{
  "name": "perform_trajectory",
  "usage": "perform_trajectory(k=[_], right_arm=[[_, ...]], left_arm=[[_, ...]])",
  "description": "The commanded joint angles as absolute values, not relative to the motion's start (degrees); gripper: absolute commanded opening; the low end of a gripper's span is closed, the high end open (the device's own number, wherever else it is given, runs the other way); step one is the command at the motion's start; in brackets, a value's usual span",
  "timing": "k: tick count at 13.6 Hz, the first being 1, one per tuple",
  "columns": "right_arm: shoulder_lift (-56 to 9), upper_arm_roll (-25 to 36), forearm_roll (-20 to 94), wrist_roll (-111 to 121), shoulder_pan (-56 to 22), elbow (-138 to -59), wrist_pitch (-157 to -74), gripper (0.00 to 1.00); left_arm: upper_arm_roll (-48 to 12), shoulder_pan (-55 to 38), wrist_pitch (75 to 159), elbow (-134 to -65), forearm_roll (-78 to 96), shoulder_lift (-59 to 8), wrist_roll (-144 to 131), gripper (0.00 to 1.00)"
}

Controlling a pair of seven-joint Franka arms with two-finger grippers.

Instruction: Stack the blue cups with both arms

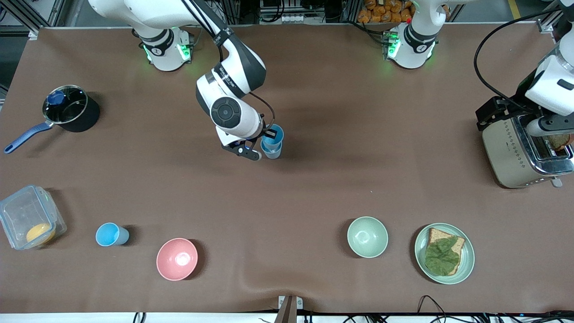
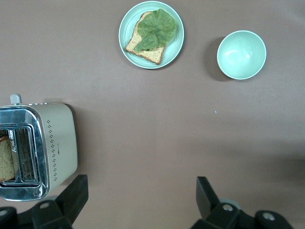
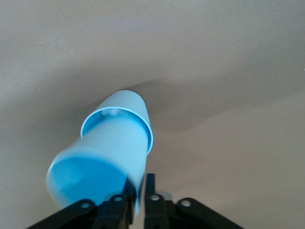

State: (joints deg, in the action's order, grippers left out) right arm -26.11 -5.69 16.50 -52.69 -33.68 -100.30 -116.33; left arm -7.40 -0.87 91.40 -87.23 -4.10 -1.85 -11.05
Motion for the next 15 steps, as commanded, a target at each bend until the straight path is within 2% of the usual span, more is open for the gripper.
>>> perform_trajectory(k=[1, 3, 6, 11, 15], right_arm=[[-24.79, -4.4, 16.17, -51.43, -32.1, -100.02, -115.76, 1.0], [-23.04, -3.87, 15.73, -40.49, -25.78, -99.76, -107.88, 1.0], [-21.01, -3.87, 12.24, -26.23, -16.11, -100.02, -101.18, 1.0], [-16.89, -3.87, 9.4, -5.32, -0.64, -100.54, -96.69, 1.0], [-10.39, -3.87, 7.31, 3.25, 5.88, -101.16, -96.77, 1.0]], left_arm=[[-8.09, 0.09, 88.95, -88.16, -4.3, 0.17, -9.49, 1.0], [-7.82, 0.26, 88.95, -88.15, -4.13, -0.09, -9.67, 1.0], [-8.26, 0.09, 88.68, -88.42, -3.78, 0.17, -11.07, 1.0], [-8.09, 0.62, 88.33, -88.42, -0.44, 0.18, -11.51, 1.0], [-8.09, 0.7, 88.33, -88.24, -0.35, 0.17, -11.34, 1.0]])
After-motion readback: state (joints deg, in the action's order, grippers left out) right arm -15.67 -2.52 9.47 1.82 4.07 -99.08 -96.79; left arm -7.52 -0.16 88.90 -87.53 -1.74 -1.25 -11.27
